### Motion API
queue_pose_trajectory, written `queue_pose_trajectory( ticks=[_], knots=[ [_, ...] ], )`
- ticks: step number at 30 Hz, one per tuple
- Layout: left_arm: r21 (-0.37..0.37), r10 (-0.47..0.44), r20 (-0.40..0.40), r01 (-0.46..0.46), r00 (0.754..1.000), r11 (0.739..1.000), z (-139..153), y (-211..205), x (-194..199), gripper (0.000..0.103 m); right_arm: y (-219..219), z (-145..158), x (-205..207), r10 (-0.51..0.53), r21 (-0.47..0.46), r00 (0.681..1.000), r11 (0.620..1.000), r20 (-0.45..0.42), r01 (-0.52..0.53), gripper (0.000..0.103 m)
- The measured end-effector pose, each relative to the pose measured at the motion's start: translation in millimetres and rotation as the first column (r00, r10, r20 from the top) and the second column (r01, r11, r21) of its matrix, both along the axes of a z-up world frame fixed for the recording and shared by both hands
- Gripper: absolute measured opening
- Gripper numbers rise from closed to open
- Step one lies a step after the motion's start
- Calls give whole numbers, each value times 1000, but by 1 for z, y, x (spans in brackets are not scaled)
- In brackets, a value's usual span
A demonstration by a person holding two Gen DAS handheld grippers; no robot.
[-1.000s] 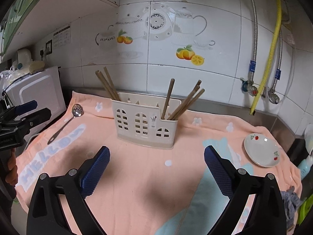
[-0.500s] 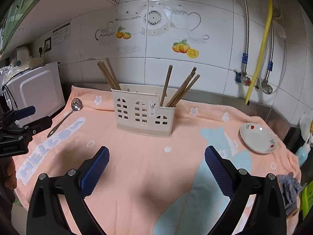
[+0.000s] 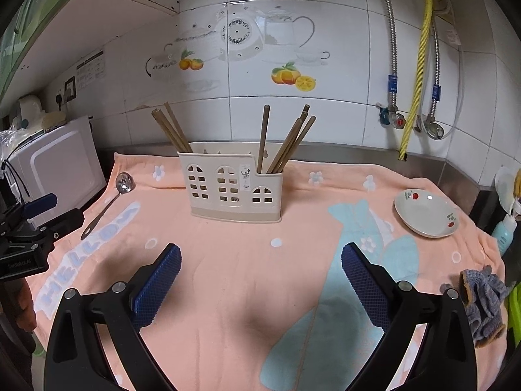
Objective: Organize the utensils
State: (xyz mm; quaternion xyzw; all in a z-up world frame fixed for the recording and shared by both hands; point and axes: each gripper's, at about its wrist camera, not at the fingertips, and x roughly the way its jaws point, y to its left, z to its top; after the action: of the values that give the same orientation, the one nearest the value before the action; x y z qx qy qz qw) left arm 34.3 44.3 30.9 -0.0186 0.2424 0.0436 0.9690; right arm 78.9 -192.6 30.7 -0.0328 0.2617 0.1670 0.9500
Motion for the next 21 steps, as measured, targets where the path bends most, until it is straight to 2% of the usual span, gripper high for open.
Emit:
queue_pose_trajectory(
  ticks=[21],
  knots=[
    [2,-29,4,29,1000,1000,1,-7,-4,98,-4,2,-4,8,39,1000,999,-6,-8,96]
  ],
)
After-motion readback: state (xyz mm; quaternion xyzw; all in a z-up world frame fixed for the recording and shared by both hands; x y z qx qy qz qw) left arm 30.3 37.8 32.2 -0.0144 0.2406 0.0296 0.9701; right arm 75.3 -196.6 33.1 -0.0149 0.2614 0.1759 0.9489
